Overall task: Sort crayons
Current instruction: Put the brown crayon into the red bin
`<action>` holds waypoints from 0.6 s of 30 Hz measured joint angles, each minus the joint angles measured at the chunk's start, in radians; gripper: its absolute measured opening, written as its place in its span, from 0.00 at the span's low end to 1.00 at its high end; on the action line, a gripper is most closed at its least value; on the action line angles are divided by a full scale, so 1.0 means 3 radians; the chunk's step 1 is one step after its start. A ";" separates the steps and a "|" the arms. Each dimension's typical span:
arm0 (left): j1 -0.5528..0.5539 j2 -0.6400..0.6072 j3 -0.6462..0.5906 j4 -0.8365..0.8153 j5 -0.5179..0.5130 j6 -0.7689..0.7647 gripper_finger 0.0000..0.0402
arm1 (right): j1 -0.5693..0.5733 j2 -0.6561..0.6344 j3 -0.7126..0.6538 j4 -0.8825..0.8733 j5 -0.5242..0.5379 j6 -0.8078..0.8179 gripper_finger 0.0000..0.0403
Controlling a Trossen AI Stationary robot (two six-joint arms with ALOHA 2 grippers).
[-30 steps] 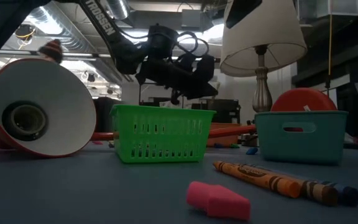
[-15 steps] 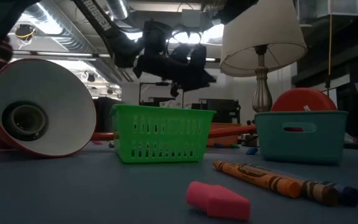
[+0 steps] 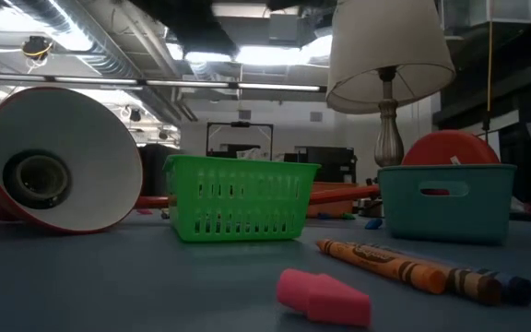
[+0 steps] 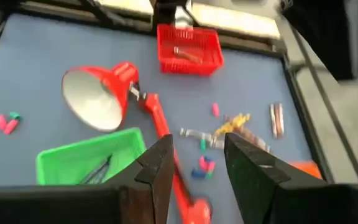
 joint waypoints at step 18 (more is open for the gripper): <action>-0.1155 -0.1575 0.0001 -0.1806 -0.1220 -0.1019 0.27 | -0.0630 0.1308 0.0065 0.1183 -0.0974 -0.1180 0.35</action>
